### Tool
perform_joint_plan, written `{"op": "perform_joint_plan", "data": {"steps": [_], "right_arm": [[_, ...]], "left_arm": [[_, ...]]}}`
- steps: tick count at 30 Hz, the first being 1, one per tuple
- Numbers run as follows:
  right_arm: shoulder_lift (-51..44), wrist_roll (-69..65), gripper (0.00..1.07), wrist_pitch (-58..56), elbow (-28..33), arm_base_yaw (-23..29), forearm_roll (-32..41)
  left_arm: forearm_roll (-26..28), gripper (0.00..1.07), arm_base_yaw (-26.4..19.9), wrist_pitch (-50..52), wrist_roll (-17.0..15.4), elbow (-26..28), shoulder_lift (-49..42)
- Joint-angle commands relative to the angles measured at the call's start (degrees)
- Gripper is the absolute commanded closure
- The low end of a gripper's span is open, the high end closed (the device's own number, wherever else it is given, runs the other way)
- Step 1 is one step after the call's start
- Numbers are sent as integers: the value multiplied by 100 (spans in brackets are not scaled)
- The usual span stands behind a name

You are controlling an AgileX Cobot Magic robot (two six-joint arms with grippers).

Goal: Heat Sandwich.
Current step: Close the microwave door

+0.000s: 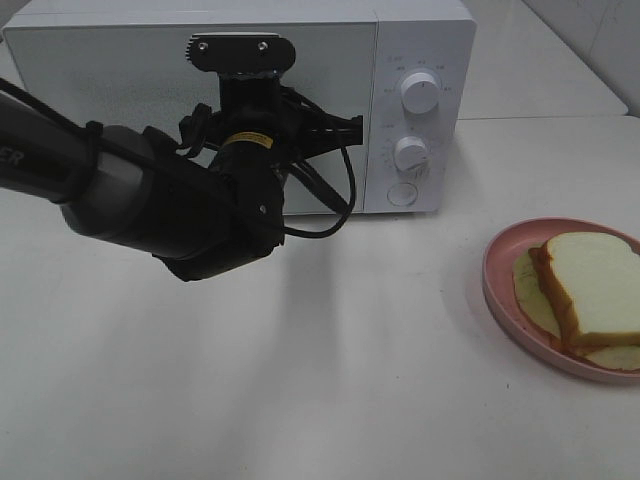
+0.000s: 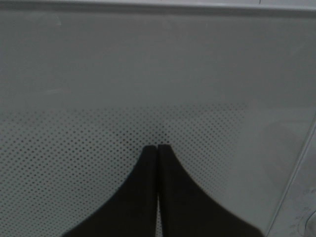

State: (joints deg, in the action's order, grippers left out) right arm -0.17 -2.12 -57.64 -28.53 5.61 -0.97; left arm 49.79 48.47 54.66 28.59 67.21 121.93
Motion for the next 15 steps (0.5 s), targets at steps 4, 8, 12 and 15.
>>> {"op": "perform_joint_plan", "data": {"steps": [4,8,12,15], "right_arm": [[-166,-11,33,57,17,-29,-46],[-166,-11,33,57,17,-29,-46],[-166,-11,33,57,17,-29,-46],[-166,-11,33,57,17,-29,-46]], "left_arm": [[132,107,-69,143,-57,86,-80],[172,107,69,11,-57,86,-223],[361,107,212,-355,-57,69,-372],[304,107,292,-705,-57,-17,-567]]}}
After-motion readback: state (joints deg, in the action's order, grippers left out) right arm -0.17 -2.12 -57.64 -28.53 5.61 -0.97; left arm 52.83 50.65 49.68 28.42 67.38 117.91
